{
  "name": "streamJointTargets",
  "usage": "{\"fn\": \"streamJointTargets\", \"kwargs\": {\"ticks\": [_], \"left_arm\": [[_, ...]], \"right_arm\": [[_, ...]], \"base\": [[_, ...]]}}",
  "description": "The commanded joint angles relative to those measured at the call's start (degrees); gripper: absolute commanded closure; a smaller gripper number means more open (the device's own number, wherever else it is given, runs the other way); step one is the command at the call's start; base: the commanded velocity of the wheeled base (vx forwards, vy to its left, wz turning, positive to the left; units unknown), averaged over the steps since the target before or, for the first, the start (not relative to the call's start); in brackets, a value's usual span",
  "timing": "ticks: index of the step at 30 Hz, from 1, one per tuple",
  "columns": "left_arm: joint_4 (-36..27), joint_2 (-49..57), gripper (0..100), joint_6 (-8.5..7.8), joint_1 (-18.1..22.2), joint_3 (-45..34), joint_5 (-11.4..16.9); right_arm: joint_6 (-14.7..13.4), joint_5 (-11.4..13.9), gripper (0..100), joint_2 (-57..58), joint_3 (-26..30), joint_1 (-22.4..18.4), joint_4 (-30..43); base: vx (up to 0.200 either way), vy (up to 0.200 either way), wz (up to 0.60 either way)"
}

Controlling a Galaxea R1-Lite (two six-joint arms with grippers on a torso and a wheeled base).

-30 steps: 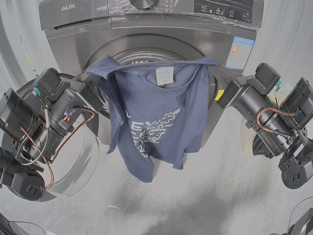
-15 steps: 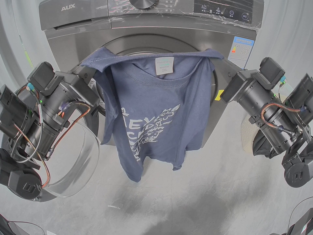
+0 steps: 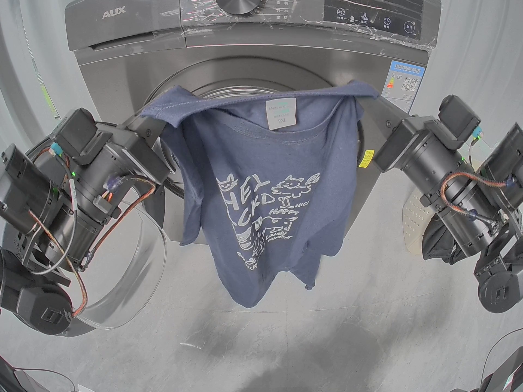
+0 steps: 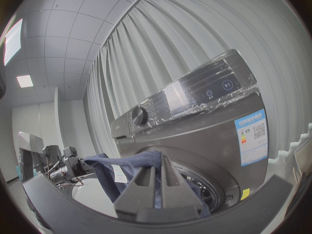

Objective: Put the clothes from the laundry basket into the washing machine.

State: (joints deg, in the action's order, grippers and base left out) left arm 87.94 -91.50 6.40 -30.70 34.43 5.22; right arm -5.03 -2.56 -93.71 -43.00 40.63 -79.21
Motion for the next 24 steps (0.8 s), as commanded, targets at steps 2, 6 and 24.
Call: {"fn": "streamJointTargets", "kwargs": {"ticks": [2,6,24], "left_arm": [[0.48,-3.16,100,-0.16,-0.42,-0.06,0.06],[0.65,-4.12,100,-0.69,-0.51,0.03,0.14],[0.74,-7.29,100,-0.69,-3.14,3.45,-0.12]], "right_arm": [[-0.15,0.01,100,-2.62,2.39,-1.34,-0.24],[-0.33,0.01,100,-2.97,2.83,-1.78,-0.15],[-1.64,0.63,0,-10.18,12.15,7.44,-0.24]], "base": [[0.0,0.0,0.0],[0.0,0.0,0.0],[0.0,0.0,0.0]]}}
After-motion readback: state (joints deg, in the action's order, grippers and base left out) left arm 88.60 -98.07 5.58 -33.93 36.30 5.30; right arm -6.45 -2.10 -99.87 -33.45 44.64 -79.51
